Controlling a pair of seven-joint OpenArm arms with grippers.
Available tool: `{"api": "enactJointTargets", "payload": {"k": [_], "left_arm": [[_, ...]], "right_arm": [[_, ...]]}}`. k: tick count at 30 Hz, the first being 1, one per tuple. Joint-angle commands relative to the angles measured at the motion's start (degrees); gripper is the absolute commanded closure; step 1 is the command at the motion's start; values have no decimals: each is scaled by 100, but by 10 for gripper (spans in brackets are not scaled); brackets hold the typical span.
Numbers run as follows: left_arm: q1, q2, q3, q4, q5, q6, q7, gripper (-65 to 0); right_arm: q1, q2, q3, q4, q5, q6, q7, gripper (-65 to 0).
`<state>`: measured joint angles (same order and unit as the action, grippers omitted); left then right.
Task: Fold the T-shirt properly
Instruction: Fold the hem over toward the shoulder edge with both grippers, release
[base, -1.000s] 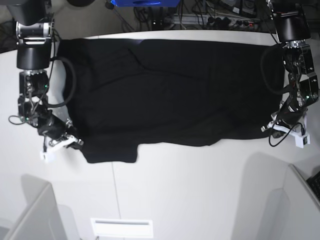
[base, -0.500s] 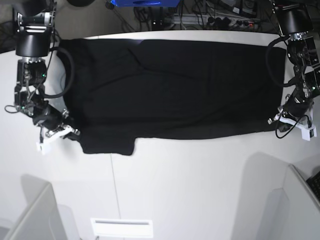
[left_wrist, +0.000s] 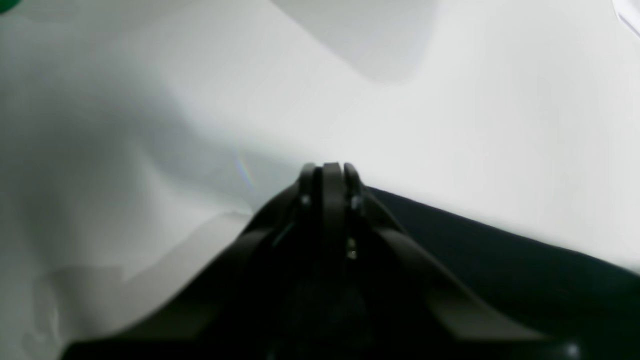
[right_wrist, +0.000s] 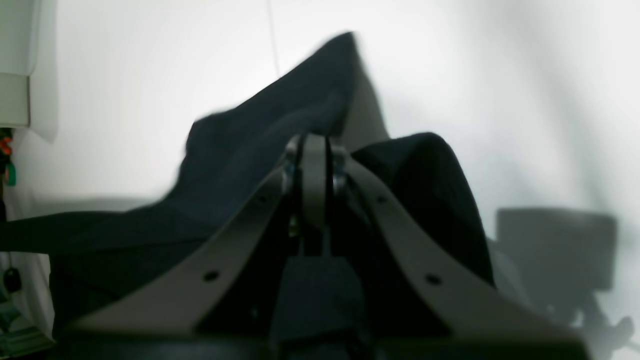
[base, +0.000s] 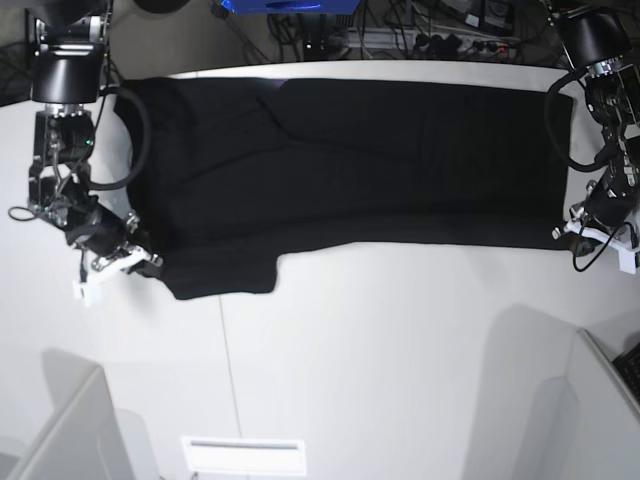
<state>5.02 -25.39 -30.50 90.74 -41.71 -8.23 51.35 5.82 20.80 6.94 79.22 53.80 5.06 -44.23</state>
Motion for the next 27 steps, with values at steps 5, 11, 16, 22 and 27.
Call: {"api": "enactJointTargets", "payload": {"k": [5,11,16,22,27], "left_arm": [[101,-138,-40,126,-35,-52,-94,0],[250,-147,-49,126,-35,-131,-94,0],[391,-147,-365,249,-35,-166,-85,0],[567,-147,-356,522,-35,-166,-85,0],[707,-147,-356,645,-35,-166,-85,0]], "right_arm": [[-112,87,58,416,92,-203,93,0],[-314,87,66,715,92,-229,84,0],[-437,-9,357,953,101,-229,-320,0],[-508,-519,1376,1515,92,-229,-1278,0],[-877,-686,1561,1920,92,-229,-1428,0]]}}
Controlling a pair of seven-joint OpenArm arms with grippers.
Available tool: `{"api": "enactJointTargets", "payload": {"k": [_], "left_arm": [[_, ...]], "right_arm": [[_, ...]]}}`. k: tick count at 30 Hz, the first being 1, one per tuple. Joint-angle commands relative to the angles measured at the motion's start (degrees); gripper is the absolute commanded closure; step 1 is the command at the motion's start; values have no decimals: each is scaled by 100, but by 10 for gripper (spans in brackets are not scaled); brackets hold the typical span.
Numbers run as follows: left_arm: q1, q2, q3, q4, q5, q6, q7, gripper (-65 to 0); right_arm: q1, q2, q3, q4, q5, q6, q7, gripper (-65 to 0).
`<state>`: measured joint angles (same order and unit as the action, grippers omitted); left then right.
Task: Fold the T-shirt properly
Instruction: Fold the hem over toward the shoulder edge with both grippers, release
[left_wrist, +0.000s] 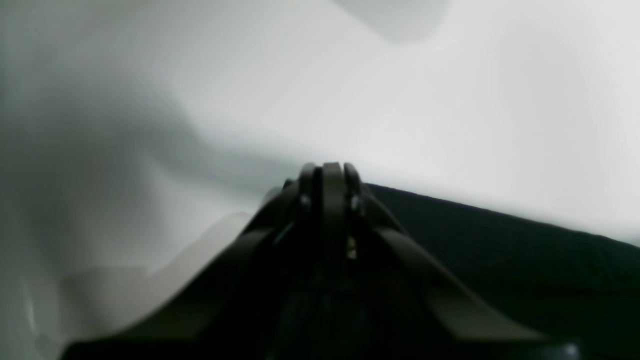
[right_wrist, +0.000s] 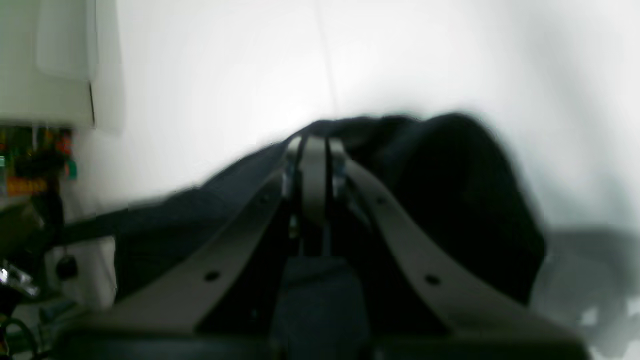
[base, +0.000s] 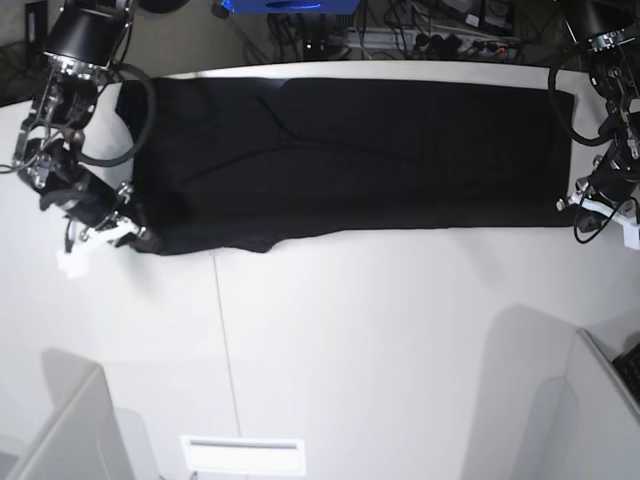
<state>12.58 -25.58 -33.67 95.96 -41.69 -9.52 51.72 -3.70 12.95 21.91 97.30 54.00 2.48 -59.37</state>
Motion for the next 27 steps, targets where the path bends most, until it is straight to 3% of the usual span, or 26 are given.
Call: {"api": "enactJointTargets", "payload": {"k": [1,9,21,27], "left_arm": [[-23,-127,-40,158,-37,-37,-122,0],[56,-127,-83,395,-20,-37,344,0],[373,-286,-57,553,-20,-37,362,0],[601,-294,-75,562,-2,-37,362,0]], "right_arm": [[-3,90,73,147,73,29,87,0],[-495,-77,442,851,82,29,25,0],[-1058,-121,837,1299,82,38,-247,0],[-1208,-482,1110,1343,82,46,-643,0]]}}
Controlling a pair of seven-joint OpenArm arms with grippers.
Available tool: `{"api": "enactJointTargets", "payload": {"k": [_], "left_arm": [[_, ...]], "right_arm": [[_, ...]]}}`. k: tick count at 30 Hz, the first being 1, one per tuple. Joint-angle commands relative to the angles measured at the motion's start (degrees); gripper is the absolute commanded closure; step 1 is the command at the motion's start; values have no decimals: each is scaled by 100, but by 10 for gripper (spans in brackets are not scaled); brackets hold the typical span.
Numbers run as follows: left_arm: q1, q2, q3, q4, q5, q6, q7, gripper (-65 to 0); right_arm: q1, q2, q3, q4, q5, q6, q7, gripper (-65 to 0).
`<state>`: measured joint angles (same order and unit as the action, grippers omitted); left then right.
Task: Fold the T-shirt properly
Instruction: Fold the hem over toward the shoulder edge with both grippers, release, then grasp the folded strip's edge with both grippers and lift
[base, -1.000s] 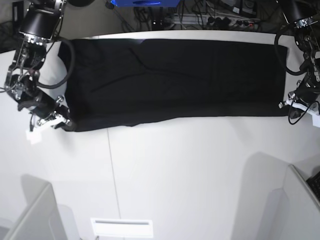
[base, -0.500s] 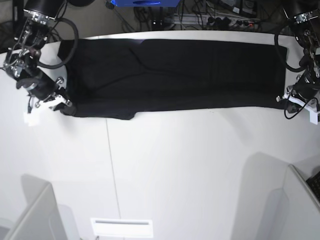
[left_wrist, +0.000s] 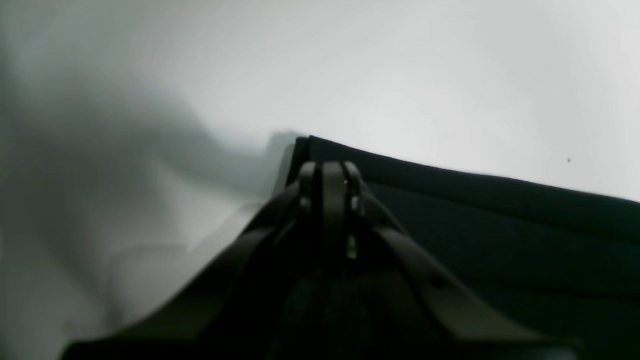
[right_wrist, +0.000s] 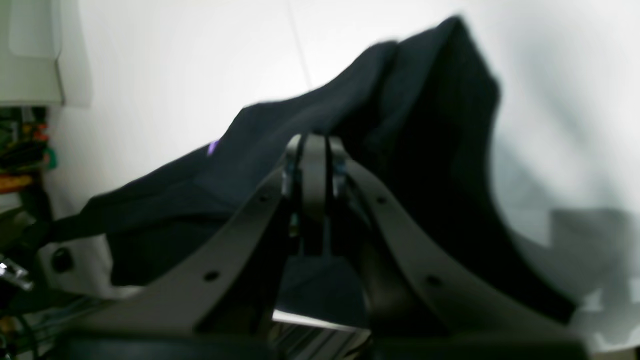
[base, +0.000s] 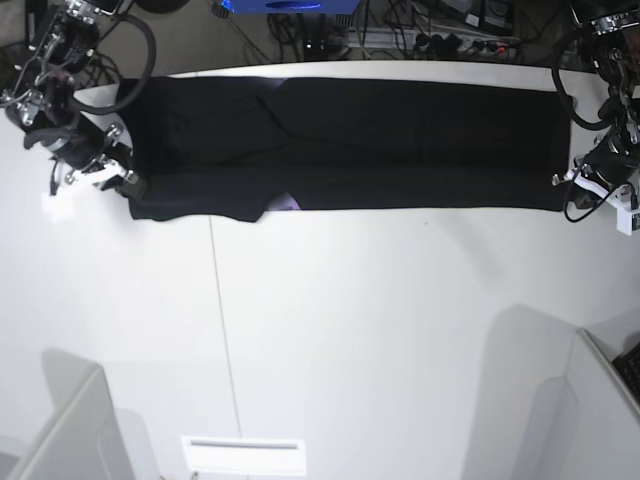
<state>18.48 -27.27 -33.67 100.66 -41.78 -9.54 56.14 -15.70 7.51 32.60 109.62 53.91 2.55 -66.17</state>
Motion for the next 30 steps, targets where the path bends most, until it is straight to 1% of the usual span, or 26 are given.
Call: {"api": "enactJointTargets", "payload": {"k": [1,8,12,15,25,30], "left_arm": [[55,-126,-75,92,7,-35,-80,0],[266,-126,-83,92,15,-35,-80,0],[372,-144,-75,66,24,-44,-80,0],[425,-258,-40,66,24,-44,-80,0],[574,-258,-40,39,24,-44,-80,0],[574,-258,-31,30,24,-44,-80,0]], "right_arm": [[-25,1,41,110,90,40,2,0],[-210,-149,32,110,82,40,-16,0],[-280,-113,41,110,64,31,-16,0],[-350,-113,41,110,55,31,-16,0],[-500,-105,41,93,46,31,-16,0],[-579,1,41,75,46,31,-16,0]]}}
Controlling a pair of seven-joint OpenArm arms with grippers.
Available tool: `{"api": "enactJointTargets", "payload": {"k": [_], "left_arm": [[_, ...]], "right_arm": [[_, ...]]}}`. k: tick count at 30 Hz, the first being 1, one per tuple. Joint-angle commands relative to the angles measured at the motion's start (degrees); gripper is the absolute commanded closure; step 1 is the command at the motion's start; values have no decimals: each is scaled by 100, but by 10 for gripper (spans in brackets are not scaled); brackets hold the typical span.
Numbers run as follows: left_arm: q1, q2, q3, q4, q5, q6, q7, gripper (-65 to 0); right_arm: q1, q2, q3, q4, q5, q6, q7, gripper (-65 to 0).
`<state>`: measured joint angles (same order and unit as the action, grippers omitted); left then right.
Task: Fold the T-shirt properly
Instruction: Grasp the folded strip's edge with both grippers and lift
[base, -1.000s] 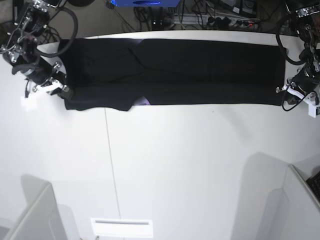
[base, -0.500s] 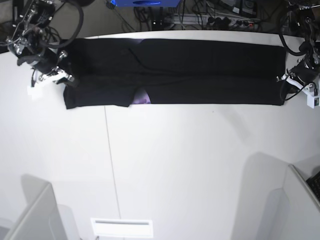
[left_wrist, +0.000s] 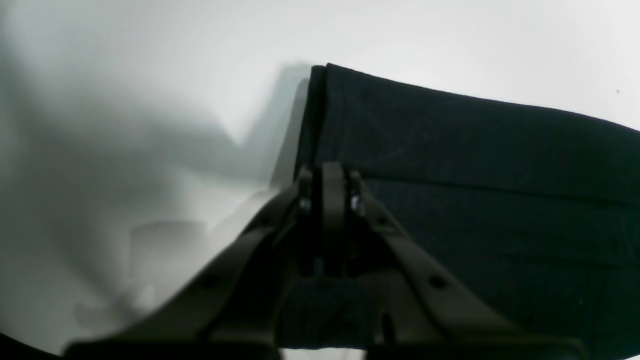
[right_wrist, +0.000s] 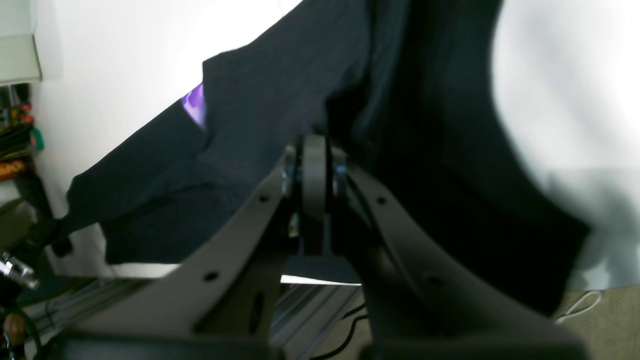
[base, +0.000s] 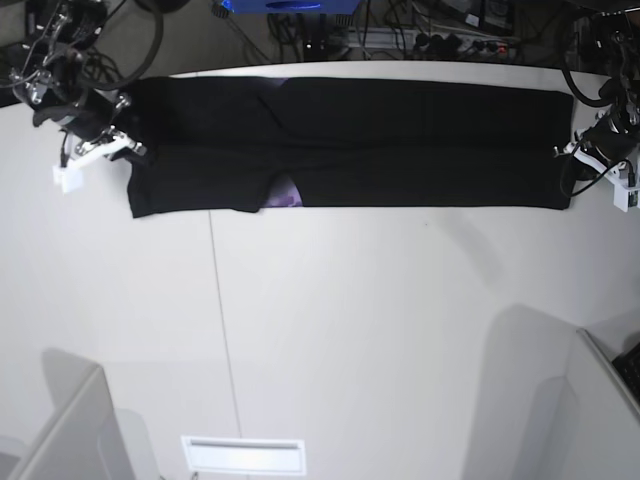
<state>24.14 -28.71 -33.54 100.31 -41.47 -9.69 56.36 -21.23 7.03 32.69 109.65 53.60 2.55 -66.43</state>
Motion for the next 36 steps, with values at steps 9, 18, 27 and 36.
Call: {"api": "enactJointTargets", "payload": {"k": [9,18,27,36], "left_arm": [[140,-114,-44,65,-6,-28,-102,0],[307,-114,-44,74,2,-2,-102,0],[316,-122,-97,74,2,7,-102,-395],[254,115,-97,338,-42,7,-128,-650]], "right_arm": [[-79,14,24,64,77,22,10,0],[-202,-109,6,64,77,22,2,0],[-325,-118,41,134,77,22,151,-294],[-510,234,-741,433,68,57,1364,-291]]}}
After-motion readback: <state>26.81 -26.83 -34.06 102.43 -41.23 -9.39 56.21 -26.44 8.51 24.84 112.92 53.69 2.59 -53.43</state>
